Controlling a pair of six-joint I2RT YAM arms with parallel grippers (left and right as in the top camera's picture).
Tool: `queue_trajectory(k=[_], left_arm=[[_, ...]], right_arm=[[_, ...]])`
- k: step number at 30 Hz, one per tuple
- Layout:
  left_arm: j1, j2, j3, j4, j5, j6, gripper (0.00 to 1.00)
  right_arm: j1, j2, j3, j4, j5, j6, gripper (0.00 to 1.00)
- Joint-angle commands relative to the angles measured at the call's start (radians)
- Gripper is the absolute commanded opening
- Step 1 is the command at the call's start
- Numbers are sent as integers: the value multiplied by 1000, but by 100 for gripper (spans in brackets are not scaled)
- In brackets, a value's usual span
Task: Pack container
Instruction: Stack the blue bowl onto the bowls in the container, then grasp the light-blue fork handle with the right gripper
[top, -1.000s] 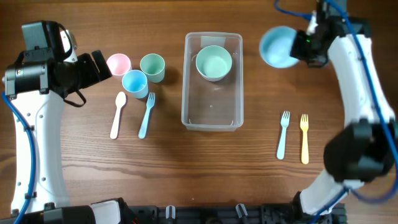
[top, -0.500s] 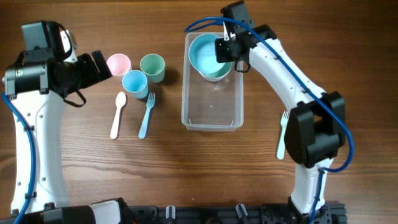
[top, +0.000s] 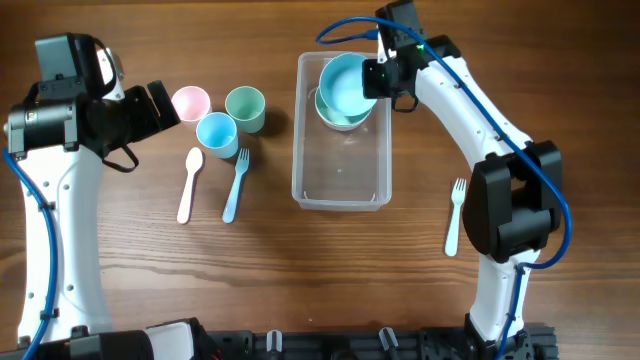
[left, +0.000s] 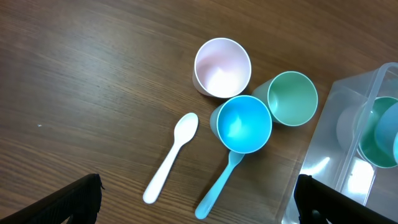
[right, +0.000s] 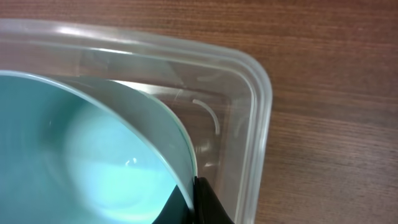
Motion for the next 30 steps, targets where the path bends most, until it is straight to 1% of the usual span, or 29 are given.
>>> queue_trajectory(k=[1, 4, 6, 7, 8, 9, 10, 11, 12, 14, 15, 18, 20, 22, 26, 28, 30], left_arm=[[4, 6, 17, 2, -6, 20, 100], [4, 6, 17, 2, -6, 20, 100], [4, 6, 17, 2, -6, 20, 100], [4, 6, 17, 2, -6, 20, 100], [4, 6, 17, 2, -6, 20, 100], [4, 6, 17, 2, -6, 20, 100], [4, 6, 17, 2, -6, 20, 100], [4, 6, 17, 2, -6, 20, 100], [4, 6, 17, 2, -6, 20, 100], [4, 6, 17, 2, -6, 20, 100], [4, 6, 17, 2, -6, 20, 100], [4, 6, 17, 2, -6, 20, 100], [4, 6, 17, 2, -6, 20, 100], [4, 6, 17, 2, -6, 20, 100], [4, 6, 17, 2, -6, 20, 100], [4, 6, 17, 2, -6, 20, 100], [4, 6, 17, 2, -6, 20, 100]], right_arm=[[3, 26, 3, -14, -44, 13, 4], [3, 26, 3, -31, -74, 11, 4], [8, 26, 3, -29, -93, -19, 4], [14, 26, 3, -35, -91, -36, 9], [15, 26, 3, -38, -79, -42, 29], [14, 23, 13, -45, -67, -40, 33], [14, 16, 23, -49, -64, -41, 35], [13, -2, 34, -50, -54, -42, 43], [14, -34, 47, -50, -50, -53, 45], [11, -134, 60, -51, -46, -66, 45], [7, -192, 60, -66, -35, -62, 47], [-42, -364, 60, -172, -34, -28, 57], [-114, -462, 60, -282, -34, -16, 60], [-234, -546, 60, -407, -34, -10, 59], [-428, -586, 59, -548, -44, -11, 60], [-453, -584, 44, -583, -57, -13, 60], [-446, -584, -27, -598, -58, -11, 58]])
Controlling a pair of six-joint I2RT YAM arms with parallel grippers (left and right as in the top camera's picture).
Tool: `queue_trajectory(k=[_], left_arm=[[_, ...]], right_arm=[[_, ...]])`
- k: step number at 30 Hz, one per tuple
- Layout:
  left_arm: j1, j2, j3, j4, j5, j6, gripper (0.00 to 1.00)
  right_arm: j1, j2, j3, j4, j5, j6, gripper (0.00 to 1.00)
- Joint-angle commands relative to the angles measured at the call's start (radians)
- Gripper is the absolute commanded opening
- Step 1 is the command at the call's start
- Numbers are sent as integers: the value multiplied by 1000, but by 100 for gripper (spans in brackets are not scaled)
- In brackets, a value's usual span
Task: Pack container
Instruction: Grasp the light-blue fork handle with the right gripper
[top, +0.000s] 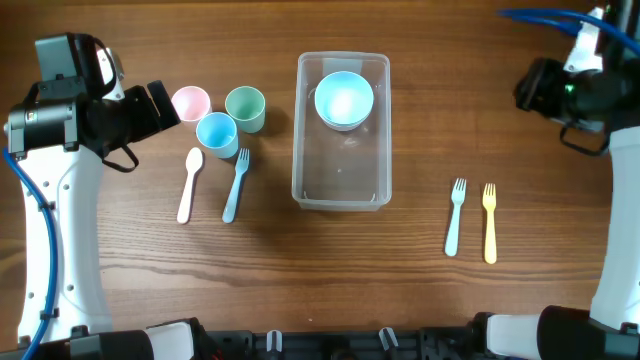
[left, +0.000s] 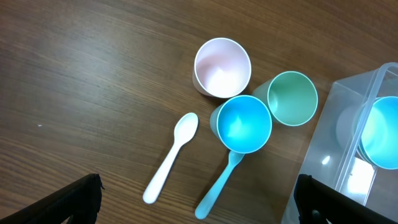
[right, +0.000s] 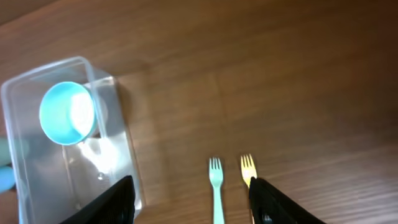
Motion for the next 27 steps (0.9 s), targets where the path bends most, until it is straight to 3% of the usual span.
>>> queue_trajectory(k=[1, 7, 13, 16, 26, 27], left_arm=[[4, 6, 17, 2, -6, 20, 100], [4, 6, 17, 2, -6, 20, 100], [4, 6, 17, 2, -6, 20, 100], [4, 6, 17, 3, -6, 20, 100], [4, 6, 17, 2, -6, 20, 100], [4, 6, 17, 2, -6, 20, 100]], right_arm=[[14, 2, -116, 1, -17, 11, 57], [73, 2, -631, 266, -83, 43, 51], [120, 3, -1005, 519, -26, 90, 51], [121, 3, -1040, 566, -9, 101, 47], [121, 66, -1041, 642, 9, 169, 48], [121, 93, -1041, 654, 6, 169, 44]])
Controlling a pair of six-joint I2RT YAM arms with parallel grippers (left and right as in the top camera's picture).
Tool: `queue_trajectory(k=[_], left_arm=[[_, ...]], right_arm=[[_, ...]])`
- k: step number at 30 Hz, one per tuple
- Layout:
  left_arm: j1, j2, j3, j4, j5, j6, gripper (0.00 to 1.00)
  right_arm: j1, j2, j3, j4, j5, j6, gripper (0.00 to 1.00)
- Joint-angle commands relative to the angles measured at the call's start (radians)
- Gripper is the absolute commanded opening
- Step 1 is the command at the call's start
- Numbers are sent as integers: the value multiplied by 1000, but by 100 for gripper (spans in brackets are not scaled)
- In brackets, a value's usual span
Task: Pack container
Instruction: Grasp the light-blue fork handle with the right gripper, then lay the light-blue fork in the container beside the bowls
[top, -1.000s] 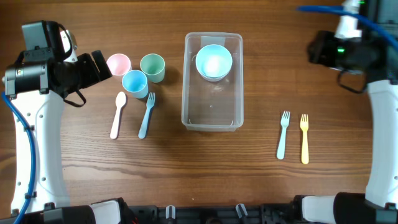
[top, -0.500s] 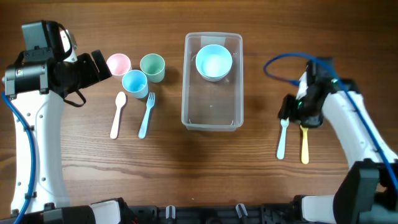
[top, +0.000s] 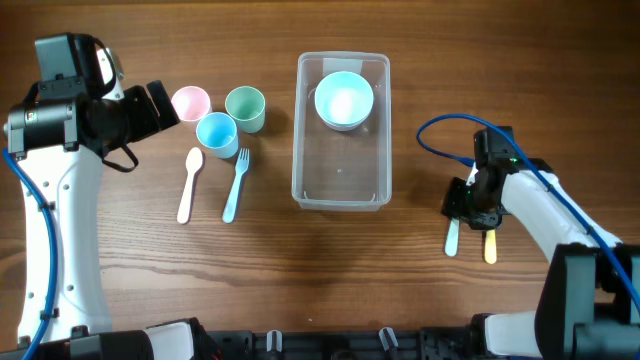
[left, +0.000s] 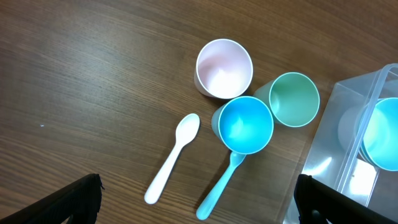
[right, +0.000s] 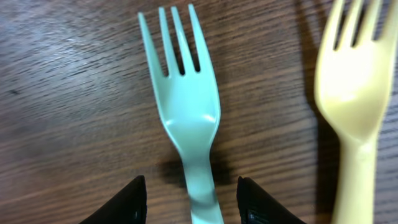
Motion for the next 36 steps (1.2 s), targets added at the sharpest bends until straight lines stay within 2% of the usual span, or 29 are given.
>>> queue_trajectory(k=[1, 2, 6, 11, 15, 17, 19, 23, 26, 28, 31, 33, 36], left_arm=[[4, 6, 16, 3, 0, 20, 100], [4, 6, 16, 3, 0, 20, 100], [4, 6, 16, 2, 0, 20, 100], [4, 6, 16, 3, 0, 20, 100], [4, 6, 16, 2, 0, 20, 100], [4, 6, 16, 3, 0, 20, 100], [4, 6, 16, 3, 0, 20, 100], [4, 6, 16, 2, 0, 20, 100], [4, 6, 16, 2, 0, 20, 100], [4, 6, 16, 2, 0, 20, 100], [4, 6, 16, 3, 0, 20, 100], [4, 6, 16, 3, 0, 20, 100], [4, 6, 16, 2, 0, 20, 100]], right_arm=[[3, 73, -2, 23, 9, 26, 42], [3, 81, -2, 23, 9, 26, 36], [3, 82, 1, 36, 18, 24, 4], [3, 11, 52, -13, 22, 21, 4], [24, -160, 138, -108, 16, -9, 4], [68, -230, 174, -136, -5, -63, 4], [188, -322, 241, -163, -17, -162, 4], [406, -372, 360, -133, -65, -424, 4], [533, -341, 437, -66, -104, -578, 4], [565, -297, 451, -31, -142, -663, 4], [592, -138, 512, -52, -144, -787, 4], [592, 24, 588, -99, -50, -888, 4], [592, 126, 603, -74, -43, -1045, 4]])
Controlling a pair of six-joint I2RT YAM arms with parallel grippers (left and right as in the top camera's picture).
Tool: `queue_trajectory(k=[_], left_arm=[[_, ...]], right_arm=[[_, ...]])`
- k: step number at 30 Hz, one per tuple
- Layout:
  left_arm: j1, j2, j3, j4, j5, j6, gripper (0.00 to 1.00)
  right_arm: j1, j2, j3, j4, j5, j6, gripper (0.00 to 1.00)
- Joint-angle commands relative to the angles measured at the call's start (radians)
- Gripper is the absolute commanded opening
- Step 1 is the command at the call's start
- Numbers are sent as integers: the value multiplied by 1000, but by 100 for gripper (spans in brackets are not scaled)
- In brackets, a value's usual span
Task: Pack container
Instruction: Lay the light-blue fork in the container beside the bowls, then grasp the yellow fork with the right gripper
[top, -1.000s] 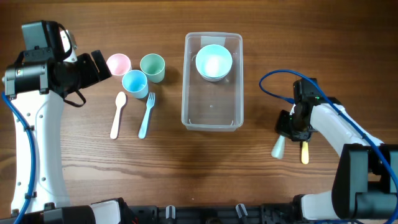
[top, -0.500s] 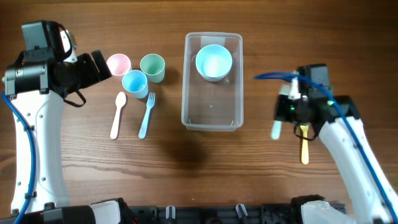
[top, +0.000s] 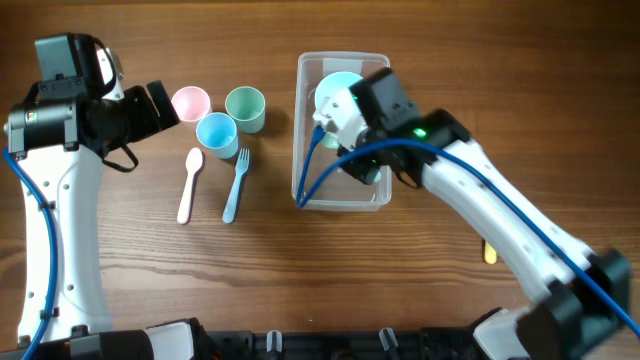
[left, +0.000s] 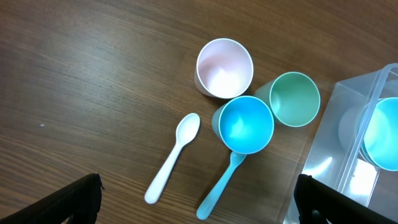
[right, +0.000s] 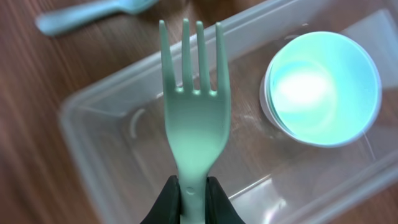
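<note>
My right gripper (right: 191, 194) is shut on the handle of a pale green fork (right: 193, 106), tines pointing away. It holds the fork over the clear container (right: 93, 155). A blue bowl (right: 320, 87) sits nested in another bowl at the container's far end. From overhead the right gripper (top: 362, 172) is over the container's (top: 301, 150) near half, and the arm hides part of the bowl (top: 335, 92). My left gripper (left: 198, 196) stands open above the table, left of the pink cup (left: 224, 67), blue cup (left: 246, 124) and green cup (left: 294, 98).
A white spoon (top: 189, 186) and a blue fork (top: 234, 186) lie below the cups, left of the container. Part of a yellow fork (top: 488, 251) shows at the right, beside my right arm. The arm reaches across the table's right half.
My right gripper was open around the pale green fork lying on the table at the right. Now it is shut on that fork over the container. The left arm has not moved.
My right gripper held the blue bowl over the bowl in the container's far end. Then the blue bowl sat nested there and the gripper was far right. Then it stood open at the pale green fork beside the yellow one, and now holds it over the container.
</note>
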Motion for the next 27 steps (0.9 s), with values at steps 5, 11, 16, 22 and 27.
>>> queue_trajectory(k=[5, 11, 16, 22, 27], left_arm=[[4, 6, 16, 3, 1, 20, 100], [4, 6, 16, 3, 1, 20, 100], [4, 6, 16, 3, 1, 20, 100], [4, 6, 16, 3, 1, 20, 100], [4, 6, 16, 3, 1, 20, 100]], right_arm=[[3, 164, 32, 31, -8, -320, 4], [4, 282, 32, 47, -104, -296, 4], [8, 206, 96, 32, -90, -160, 32], [-133, -72, 218, -37, 6, 461, 50], [-409, -77, 168, -287, 6, 697, 63]])
